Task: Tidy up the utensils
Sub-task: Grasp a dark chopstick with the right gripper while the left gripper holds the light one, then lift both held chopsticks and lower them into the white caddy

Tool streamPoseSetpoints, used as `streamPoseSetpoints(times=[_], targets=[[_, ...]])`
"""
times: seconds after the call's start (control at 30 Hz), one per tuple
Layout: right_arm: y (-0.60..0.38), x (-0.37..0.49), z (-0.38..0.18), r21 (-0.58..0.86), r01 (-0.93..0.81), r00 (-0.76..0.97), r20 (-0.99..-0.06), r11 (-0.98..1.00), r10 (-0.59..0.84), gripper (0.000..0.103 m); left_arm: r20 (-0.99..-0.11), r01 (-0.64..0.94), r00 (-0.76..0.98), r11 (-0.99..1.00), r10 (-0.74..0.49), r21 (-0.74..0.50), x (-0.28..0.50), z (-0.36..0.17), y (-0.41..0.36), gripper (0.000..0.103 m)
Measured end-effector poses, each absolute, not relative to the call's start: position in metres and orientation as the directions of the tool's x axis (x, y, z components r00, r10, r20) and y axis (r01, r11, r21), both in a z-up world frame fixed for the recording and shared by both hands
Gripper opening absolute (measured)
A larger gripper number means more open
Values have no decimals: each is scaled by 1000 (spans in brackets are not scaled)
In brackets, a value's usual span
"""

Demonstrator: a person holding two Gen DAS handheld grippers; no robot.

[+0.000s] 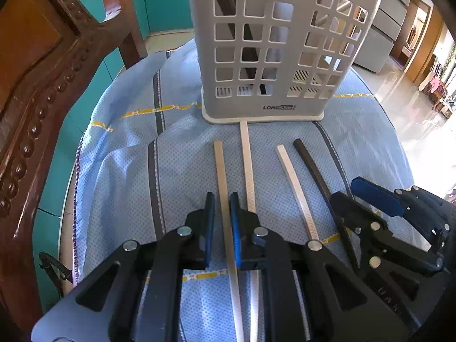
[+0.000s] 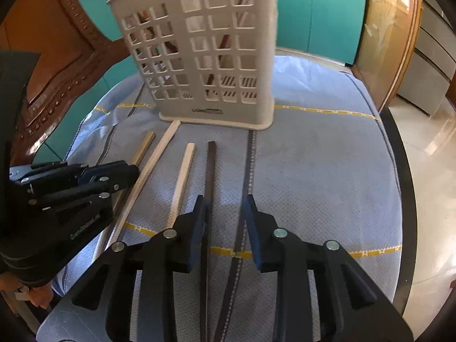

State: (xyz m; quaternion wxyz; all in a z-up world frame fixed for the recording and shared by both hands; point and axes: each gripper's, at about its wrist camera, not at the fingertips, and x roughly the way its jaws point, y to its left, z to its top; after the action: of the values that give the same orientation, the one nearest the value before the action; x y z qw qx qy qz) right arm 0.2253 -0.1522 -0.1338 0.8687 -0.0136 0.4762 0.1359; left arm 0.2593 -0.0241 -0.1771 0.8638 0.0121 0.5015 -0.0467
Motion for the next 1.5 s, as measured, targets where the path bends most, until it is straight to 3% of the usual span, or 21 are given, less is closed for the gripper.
streamPoseSetpoints(times=[0.1, 0.23, 0.27, 0.3, 0.57, 0.7, 0.97, 1.2, 1.4, 1.5], targets=[[-152, 225, -130, 129, -253, 504, -828, 959, 245, 30, -867, 95, 492, 995, -73, -31, 260, -177, -24, 13], [-138, 220, -137, 38, -281, 507, -843, 959, 182, 30, -866, 101, 496, 995, -61, -12, 259, -177, -28, 13], [-134, 219, -136, 5, -291, 516, -841, 957, 161, 27, -866, 104, 497, 995, -57, -6, 259, -177, -29, 13], [-131, 217, -137, -3, -304, 518, -840, 953, 162, 7, -866, 108, 497, 994, -52, 3, 258, -177, -31, 13], [-148, 212, -116, 126, -303, 536, -797, 945, 279, 6, -844, 99, 535, 995, -36, 21, 250, -166, -36, 7], [-171, 196, -69, 171, -326, 623, -700, 930, 348, 6, -775, 116, 629, 993, -59, 19, 229, -125, -36, 7], [-224, 163, 20, 278, -379, 728, -500, 883, 470, 6, -555, 225, 808, 974, -197, -17, 157, -10, -32, 7], [-245, 203, 99, 385, -402, 786, -320, 831, 528, 6, -378, 227, 895, 971, -238, -73, 165, 86, -15, 7], [-257, 232, 130, 440, -350, 860, -198, 827, 470, 6, -254, 159, 946, 971, -202, -180, 207, 125, 2, 7], [-251, 237, 123, 383, -300, 899, -192, 874, 393, 6, -251, 87, 958, 974, -139, -207, 234, 114, 4, 7]])
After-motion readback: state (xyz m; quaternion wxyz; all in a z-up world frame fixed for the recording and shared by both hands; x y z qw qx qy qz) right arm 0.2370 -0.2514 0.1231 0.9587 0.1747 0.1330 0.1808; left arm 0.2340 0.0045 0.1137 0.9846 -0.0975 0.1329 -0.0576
